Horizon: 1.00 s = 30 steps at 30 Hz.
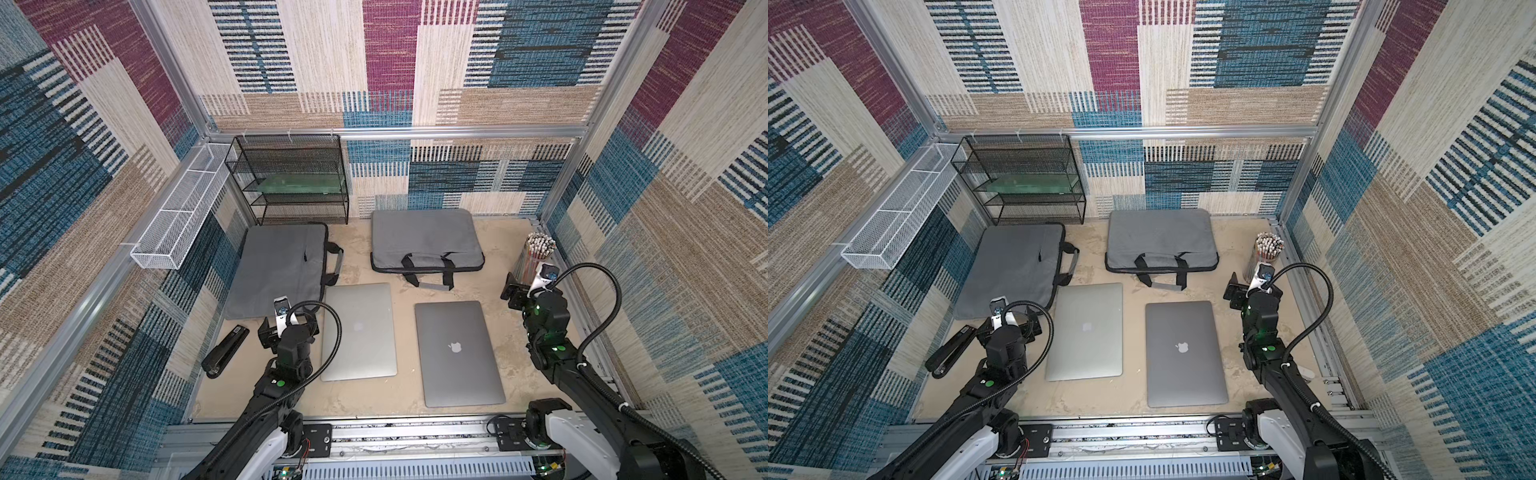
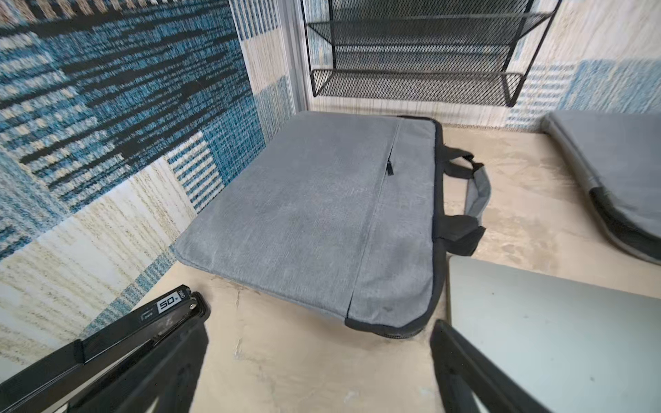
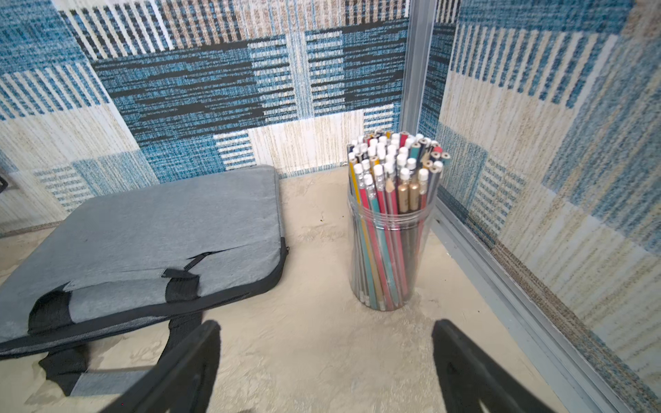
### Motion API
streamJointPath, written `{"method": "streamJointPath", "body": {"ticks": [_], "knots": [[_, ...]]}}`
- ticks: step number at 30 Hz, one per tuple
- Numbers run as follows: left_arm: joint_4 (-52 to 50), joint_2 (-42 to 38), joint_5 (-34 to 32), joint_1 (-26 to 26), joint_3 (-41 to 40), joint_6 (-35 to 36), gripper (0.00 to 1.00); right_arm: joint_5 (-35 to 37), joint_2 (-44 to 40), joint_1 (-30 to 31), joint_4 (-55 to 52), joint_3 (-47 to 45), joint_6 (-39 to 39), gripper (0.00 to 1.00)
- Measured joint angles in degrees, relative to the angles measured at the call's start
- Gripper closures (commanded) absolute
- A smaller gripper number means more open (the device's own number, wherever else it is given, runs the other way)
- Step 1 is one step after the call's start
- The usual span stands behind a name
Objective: Open the zippered laptop bag and take out the laptop
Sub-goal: Reset both arms
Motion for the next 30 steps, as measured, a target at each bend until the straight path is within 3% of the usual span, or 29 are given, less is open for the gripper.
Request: {"method": "streamJointPath", "body": {"ticks": [13,30], "knots": [[19.1,20.2,14.9,12.6,0.4,-1.1,0.01,-5.0,2.6,-5.7,11.0,-3.1,-0.7,0.05],[33.7,37.7,27.2,17.3,5.2,2.3,0.01,-8.5,10.2,-9.4,22.7,-5.9,1.2,0.05]]}}
